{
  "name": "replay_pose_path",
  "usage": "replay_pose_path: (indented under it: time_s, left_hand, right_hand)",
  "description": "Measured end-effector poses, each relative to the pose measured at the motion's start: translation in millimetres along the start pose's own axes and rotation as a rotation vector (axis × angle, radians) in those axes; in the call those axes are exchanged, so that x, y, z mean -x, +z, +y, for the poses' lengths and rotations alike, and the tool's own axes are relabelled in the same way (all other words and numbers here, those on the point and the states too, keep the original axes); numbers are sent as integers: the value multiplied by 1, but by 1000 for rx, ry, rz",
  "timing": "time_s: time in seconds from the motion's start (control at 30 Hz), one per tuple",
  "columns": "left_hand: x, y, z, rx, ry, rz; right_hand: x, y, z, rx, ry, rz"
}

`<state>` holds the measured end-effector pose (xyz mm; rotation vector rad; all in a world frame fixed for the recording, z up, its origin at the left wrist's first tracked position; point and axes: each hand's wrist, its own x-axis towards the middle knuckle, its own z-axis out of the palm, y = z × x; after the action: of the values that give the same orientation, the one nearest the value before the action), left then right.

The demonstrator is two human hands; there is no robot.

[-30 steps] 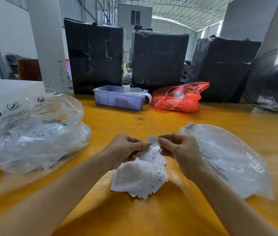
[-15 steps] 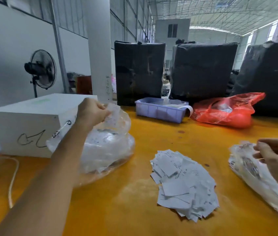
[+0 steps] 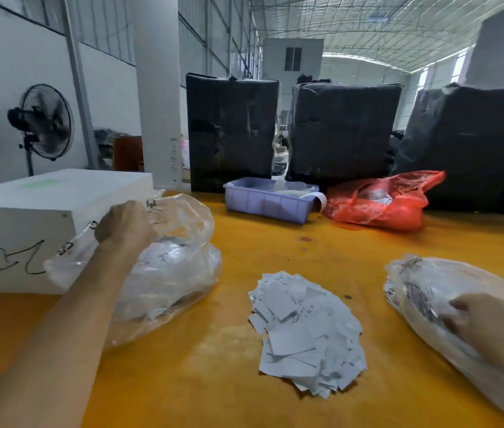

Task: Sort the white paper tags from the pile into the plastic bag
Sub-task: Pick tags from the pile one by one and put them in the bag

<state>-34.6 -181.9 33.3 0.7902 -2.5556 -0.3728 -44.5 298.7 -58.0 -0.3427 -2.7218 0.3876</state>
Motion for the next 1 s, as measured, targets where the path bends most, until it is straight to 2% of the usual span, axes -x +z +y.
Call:
replay_pose_path:
  time_s: [0.07, 0.23, 0.33, 0.4, 0.47, 0.53, 0.63, 0.73, 0.8, 0.87, 1.0]
  left_hand:
    - [5, -4, 18, 71, 56, 81]
    - [48, 1, 71, 335, 470, 233]
    - [85, 13, 98, 487, 641, 96]
    - [109, 23, 111, 586, 699, -74]
    - [129, 35, 119, 684, 723, -275]
    - [142, 43, 124, 803, 697, -476]
    - [150, 47, 128, 999, 630, -740]
    - [149, 49, 125, 995, 683, -839]
    - [145, 48, 122, 998, 718, -903]
    - [143, 48, 119, 1071, 677, -996]
    - [143, 55, 118, 1084, 585, -896]
  right_hand:
    - [14, -13, -19, -50, -25, 57]
    - [6, -28, -11, -207, 76, 123]
    - [5, -34, -14, -402, 87, 193]
    - [9, -40, -21, -754, 91, 181]
    - [17, -48, -37, -1132, 98, 27]
    - [27, -52, -58, -1344, 74, -191]
    - [44, -47, -89, -1432, 21, -515]
    - [59, -40, -106, -1414, -18, -732]
    - [63, -36, -109, -1368, -31, -792]
    - [64, -35, -109, -1323, -33, -813]
    - [65, -34, -111, -1325, -25, -767]
